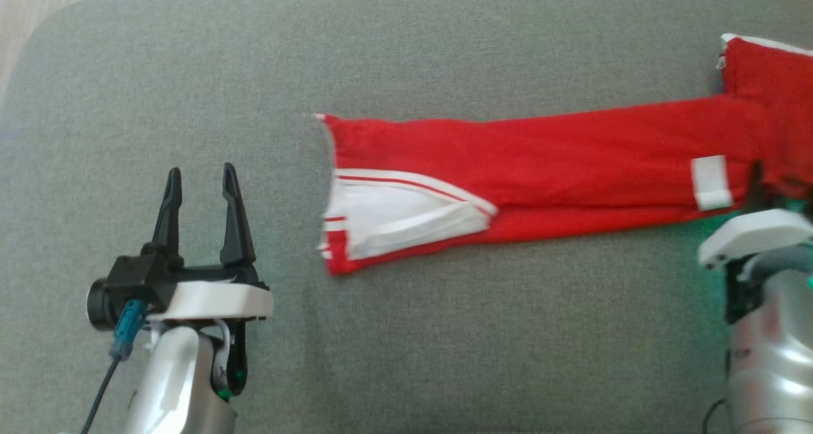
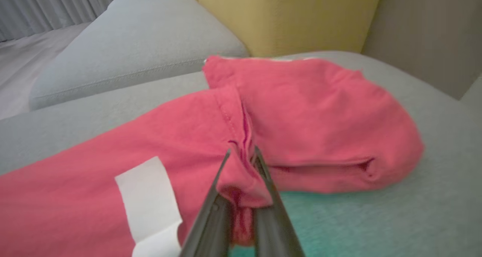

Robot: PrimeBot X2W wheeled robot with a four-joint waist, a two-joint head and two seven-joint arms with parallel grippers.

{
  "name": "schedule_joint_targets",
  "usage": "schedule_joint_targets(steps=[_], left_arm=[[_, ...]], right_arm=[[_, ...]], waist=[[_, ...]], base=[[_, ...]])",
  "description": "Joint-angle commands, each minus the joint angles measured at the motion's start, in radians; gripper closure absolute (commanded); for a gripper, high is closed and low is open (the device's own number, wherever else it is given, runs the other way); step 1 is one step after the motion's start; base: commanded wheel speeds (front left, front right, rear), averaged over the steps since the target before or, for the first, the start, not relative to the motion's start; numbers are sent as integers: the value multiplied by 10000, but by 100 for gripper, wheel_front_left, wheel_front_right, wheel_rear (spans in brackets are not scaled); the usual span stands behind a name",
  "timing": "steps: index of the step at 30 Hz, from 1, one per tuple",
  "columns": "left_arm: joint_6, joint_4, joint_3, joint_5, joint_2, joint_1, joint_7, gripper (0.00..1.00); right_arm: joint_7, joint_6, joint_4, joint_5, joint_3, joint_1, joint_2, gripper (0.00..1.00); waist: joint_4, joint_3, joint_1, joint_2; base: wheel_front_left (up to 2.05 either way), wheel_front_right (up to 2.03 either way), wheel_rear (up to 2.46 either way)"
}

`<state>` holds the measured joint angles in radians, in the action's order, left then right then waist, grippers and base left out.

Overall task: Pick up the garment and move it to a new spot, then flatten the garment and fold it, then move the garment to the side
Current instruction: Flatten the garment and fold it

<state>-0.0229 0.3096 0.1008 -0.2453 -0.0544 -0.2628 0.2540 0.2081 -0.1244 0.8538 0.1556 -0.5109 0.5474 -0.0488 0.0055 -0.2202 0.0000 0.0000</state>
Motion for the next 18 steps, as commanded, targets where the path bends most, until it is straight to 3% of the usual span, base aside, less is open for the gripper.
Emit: schedule_joint_targets(steps=[1,5,9,14,18], left_arm=[[48,-266,-376,85,-61,-361,78,0],[94,-218,-436,104,-32,-303,78,0],[116,-162,-428,91,3,-198,78,0],[102,-149,-381,75,21,-115,78,0],[78,-170,-341,87,29,-85,78,0]], right_arm=[[-52,-63,-598,257,-55,242,-165,100],[-367,-63,-1322,524,-224,264,-124,100],[-745,-63,-2035,-50,363,199,-35,100],[-1039,-63,-2315,-1338,1728,95,-20,100],[-1321,-63,-2758,-2746,3527,-105,-17,100]], waist=[[4,56,0,0],[36,208,0,0],[168,526,0,0],[385,827,0,0],[682,1038,0,0]], base=[[0,0,0],[0,0,0],[0,0,0],[0,0,0],[0,0,0]])
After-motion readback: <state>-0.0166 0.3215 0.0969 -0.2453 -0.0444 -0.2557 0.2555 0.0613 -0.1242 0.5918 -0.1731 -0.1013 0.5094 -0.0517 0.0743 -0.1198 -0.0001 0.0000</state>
